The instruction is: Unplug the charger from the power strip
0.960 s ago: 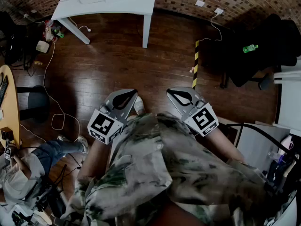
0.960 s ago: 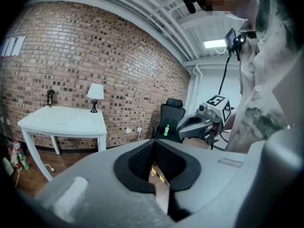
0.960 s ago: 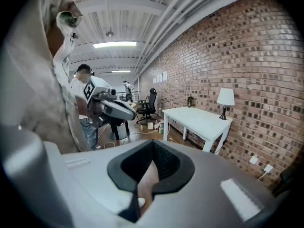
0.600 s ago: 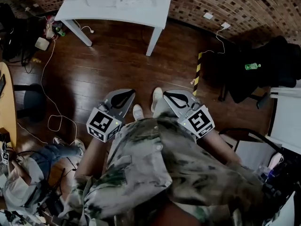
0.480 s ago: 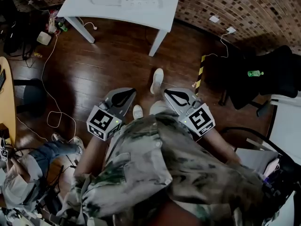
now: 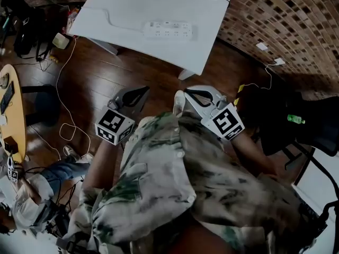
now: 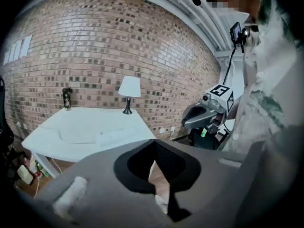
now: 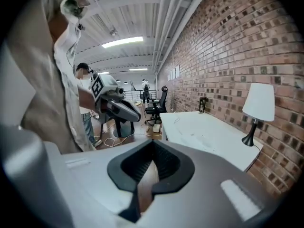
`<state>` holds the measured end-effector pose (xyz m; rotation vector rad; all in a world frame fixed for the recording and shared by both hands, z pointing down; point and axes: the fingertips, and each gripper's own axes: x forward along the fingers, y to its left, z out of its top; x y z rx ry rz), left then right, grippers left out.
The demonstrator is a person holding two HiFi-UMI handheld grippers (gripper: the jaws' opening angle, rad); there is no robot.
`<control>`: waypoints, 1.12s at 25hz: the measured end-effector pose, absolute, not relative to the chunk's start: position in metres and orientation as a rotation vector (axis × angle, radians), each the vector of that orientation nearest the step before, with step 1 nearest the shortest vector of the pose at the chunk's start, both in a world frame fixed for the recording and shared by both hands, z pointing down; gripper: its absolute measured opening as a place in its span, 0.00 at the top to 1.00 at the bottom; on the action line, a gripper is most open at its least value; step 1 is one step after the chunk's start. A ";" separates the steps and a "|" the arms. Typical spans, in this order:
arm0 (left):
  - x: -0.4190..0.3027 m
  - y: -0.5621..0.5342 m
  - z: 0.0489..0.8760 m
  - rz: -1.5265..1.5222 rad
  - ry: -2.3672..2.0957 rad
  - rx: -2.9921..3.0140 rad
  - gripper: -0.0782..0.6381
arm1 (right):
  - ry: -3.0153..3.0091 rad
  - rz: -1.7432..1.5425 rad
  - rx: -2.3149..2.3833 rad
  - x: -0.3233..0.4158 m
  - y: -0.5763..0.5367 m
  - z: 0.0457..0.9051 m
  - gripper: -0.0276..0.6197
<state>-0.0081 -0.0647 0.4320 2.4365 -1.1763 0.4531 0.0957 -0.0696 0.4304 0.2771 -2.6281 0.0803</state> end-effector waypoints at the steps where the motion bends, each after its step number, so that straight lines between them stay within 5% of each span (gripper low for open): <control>1: -0.011 -0.086 0.438 0.463 -1.189 2.429 0.89 | -2.614 0.060 0.255 0.097 -0.091 0.436 0.95; 18: -0.040 -0.301 0.570 0.793 -0.797 2.471 0.89 | -2.269 -0.086 0.201 0.012 -0.280 0.522 0.88; 28: -0.034 -0.315 0.622 0.970 -0.445 2.489 0.89 | -2.031 -0.134 -0.026 -0.037 -0.321 0.588 0.77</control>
